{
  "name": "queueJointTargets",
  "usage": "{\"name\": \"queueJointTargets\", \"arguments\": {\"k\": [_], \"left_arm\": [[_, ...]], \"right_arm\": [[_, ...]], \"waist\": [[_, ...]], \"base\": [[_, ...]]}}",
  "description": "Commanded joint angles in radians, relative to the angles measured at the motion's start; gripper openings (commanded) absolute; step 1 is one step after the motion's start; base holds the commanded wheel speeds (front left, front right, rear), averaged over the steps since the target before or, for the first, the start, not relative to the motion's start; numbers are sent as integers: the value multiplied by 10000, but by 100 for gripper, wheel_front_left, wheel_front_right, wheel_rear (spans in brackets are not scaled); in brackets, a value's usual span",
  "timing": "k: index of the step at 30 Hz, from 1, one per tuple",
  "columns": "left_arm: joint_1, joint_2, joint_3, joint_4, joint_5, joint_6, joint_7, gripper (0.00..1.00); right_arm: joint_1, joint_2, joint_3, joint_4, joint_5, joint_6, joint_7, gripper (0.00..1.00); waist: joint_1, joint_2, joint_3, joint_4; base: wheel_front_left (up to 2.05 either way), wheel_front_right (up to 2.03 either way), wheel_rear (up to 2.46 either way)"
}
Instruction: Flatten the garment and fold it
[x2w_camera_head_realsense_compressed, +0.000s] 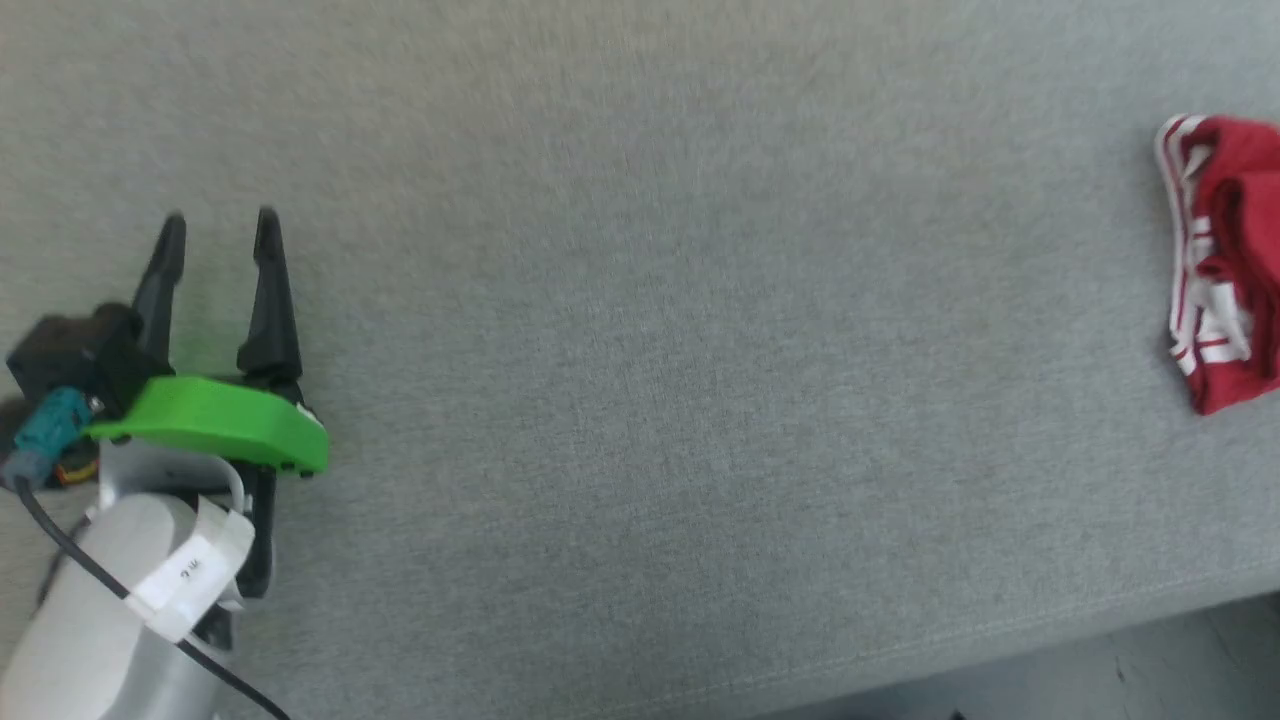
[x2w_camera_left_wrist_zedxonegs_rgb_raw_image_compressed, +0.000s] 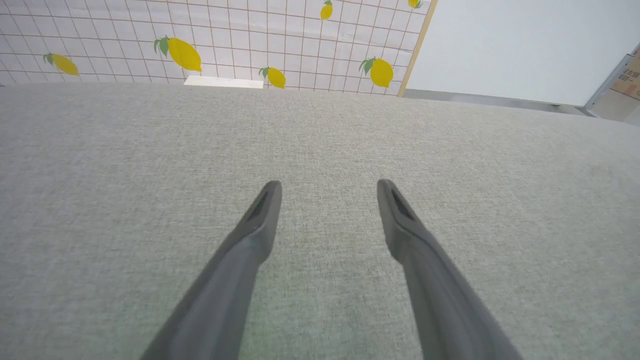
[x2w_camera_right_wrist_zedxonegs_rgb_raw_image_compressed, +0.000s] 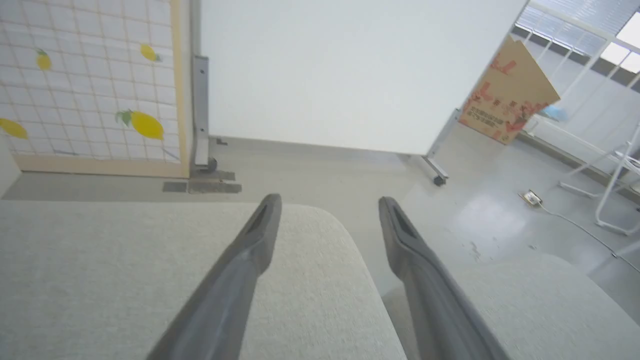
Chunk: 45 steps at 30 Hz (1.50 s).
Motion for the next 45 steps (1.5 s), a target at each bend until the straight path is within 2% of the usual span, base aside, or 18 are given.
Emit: {"name": "queueJointTargets", "arguments": {"k": [1, 6, 11, 19, 24, 35, 45], "left_arm": [[173, -110, 48, 185, -113, -77, -192, 100], [464, -426, 111, 726, -364, -226, -566, 100], [773, -704, 231, 1070, -541, -306, -795, 100], [1174, -1067, 283, 1423, -624, -457, -951, 100], [1399, -1267, 329, 1677, -652, -589, -997, 100], [1582, -1511, 139, 2140, -333, -787, -1029, 100], [1673, -1340, -413, 2592, 190, -770, -899, 100]], "right_arm": [[208, 275, 146, -309, 322, -15, -360, 100], [861, 936, 515, -1424, 771, -15, -1431, 100], [1790, 1916, 595, -2178, 1100, -15, -2035, 100], [3682, 3441, 222, -2798, 904, -15, -3305, 100], [5008, 4106, 499, -2790, 788, -15, -3772, 100], [6851, 4436, 1242, -1962, 376, -15, -4233, 100], [7837, 4456, 1064, -1798, -282, -15, -4131, 100]], "waist": [[1, -1, -1445, 466], [1, -1, -2413, 885], [1, -1, -3249, 1282], [1, -1, -4232, 1989], [1, -1, -4717, 2344], [1, -1, -5036, 2881], [1, -1, -5327, 2876]], "base": [[0, 0, 0], [0, 0, 0], [0, 0, 0], [0, 0, 0], [0, 0, 0], [0, 0, 0], [0, 0, 0]]}}
